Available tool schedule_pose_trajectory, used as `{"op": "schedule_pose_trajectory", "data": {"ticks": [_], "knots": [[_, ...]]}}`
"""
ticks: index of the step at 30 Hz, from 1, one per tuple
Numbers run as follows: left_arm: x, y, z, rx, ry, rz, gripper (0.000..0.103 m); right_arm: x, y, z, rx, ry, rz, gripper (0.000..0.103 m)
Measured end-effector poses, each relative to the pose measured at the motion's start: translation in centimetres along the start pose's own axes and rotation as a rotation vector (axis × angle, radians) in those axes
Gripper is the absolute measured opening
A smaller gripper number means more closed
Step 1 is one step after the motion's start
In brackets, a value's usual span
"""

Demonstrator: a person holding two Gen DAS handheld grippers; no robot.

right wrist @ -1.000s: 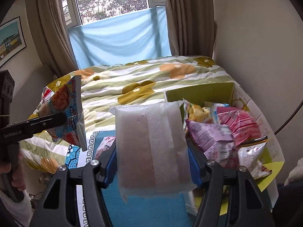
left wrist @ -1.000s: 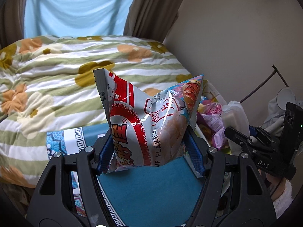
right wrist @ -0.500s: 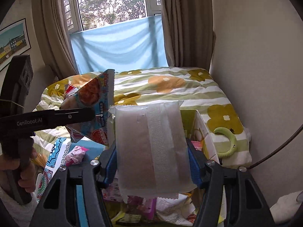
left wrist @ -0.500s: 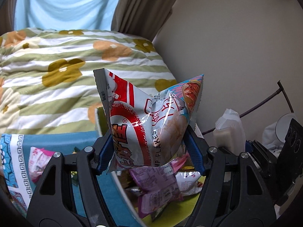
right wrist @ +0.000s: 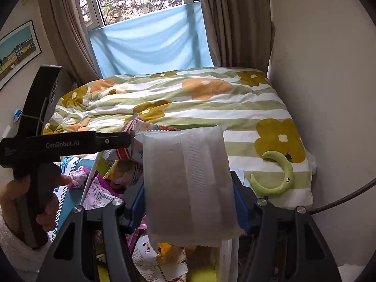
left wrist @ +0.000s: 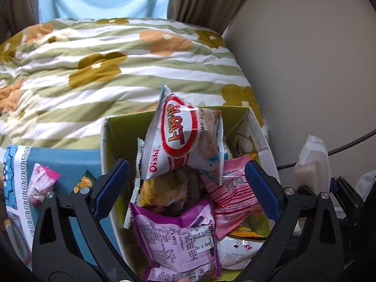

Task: Organize snacks
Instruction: 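Carry both items into the cardboard box and open both tools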

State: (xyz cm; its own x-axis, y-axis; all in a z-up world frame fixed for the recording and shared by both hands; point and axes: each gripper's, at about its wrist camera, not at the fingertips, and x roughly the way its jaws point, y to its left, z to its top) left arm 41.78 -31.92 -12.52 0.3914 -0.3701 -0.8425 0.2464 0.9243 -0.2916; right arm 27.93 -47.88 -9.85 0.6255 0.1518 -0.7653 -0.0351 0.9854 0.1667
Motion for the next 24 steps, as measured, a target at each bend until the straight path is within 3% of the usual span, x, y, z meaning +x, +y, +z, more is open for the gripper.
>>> {"op": "schedule_pose_trajectory", "data": {"ticks": [11,20,21,22,24], "knots": [[-6.4,3.3,-4.6,0.016,-0.089,0.079,0.098,0.9,1.4,0.6,-0.022,0.010,0.073,0.059],[-8.8,5.9,-6.9,-0.031,-0.115,0.109,0.098,2.1,4.2,1.6,-0.095,0.006,0.100,0.062],[-9.0,6.0,-7.4,-0.033,-0.116,0.119,0.098,2.1,4.3,1.4,-0.091,0.001,0.095,0.072],[-9.2,6.2,-7.9,-0.035,-0.118,0.130,0.098,2.0,4.3,1.1,-0.088,-0.002,0.093,0.090],[-9.7,6.6,-9.0,-0.038,-0.123,0.149,0.098,1.7,4.2,0.3,-0.082,-0.011,0.103,0.101]]}}
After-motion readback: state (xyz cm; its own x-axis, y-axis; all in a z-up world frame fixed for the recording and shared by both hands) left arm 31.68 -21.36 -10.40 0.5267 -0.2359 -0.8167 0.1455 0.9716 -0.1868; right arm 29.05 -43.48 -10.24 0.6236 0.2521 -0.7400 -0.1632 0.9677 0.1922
